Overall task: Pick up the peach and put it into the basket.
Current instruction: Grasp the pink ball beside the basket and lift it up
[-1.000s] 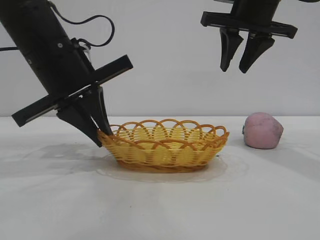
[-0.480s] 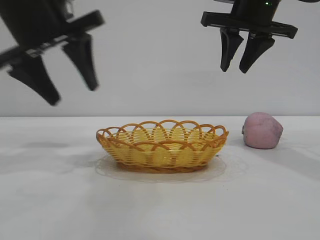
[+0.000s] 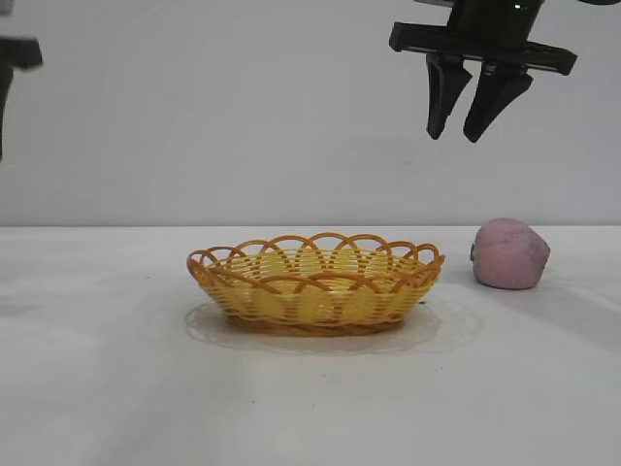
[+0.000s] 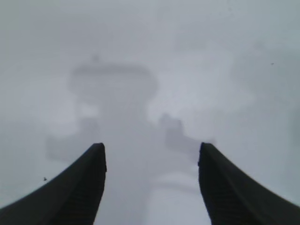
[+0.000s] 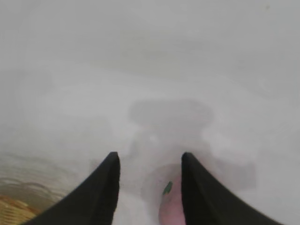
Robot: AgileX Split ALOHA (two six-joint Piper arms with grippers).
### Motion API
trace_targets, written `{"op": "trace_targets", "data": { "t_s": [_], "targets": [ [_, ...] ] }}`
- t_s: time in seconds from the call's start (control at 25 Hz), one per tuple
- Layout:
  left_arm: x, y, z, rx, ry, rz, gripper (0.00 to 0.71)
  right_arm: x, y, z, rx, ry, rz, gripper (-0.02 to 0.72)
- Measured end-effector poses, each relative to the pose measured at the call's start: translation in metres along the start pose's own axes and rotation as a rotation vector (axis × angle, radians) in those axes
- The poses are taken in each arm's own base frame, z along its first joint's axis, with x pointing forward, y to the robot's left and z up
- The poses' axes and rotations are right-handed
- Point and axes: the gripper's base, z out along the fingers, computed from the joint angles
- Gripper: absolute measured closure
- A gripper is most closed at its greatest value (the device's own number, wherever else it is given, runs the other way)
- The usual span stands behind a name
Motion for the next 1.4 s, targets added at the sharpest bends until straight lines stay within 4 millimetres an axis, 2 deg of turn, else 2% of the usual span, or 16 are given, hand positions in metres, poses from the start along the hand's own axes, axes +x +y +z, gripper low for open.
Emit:
{"op": "trace_targets", "data": {
  "t_s": [0.12,0.24,0.36,0.52,0.68,0.76,0.84,0.96,1.4],
  "targets": [
    [0.017,0.004,-0.052,0.009,-0.124,-0.004,0.282,0.000,0.000,0.000,0.000,0.002,-0.003,0.447],
    [0.056,0.011,-0.110,0.012,-0.256,0.017,0.282,0.000,0.000,0.000,0.000,0.005,-0.013,0.447],
    [0.109,0.017,-0.146,0.005,-0.313,0.046,0.282,0.000,0.000,0.000,0.000,0.005,-0.025,0.447],
    [0.179,0.024,-0.169,0.004,-0.409,0.046,0.282,0.000,0.000,0.000,0.000,0.005,-0.032,0.447],
    [0.235,0.029,-0.172,0.006,-0.500,0.031,0.282,0.001,0.000,0.000,0.000,0.006,-0.038,0.447],
    [0.251,0.031,-0.179,0.010,-0.580,0.023,0.282,0.001,0.000,0.000,0.000,0.012,-0.040,0.447],
    [0.262,0.032,-0.181,0.010,-0.581,0.017,0.343,0.002,0.000,0.000,0.000,0.018,-0.040,0.447],
    [0.270,0.032,-0.176,0.009,-0.521,0.017,0.336,0.003,0.000,0.000,0.000,0.029,-0.042,0.447],
    [0.272,0.028,-0.173,0.046,-0.510,0.052,0.336,0.012,-0.008,0.001,0.065,0.133,-0.068,0.447]
  ]
}}
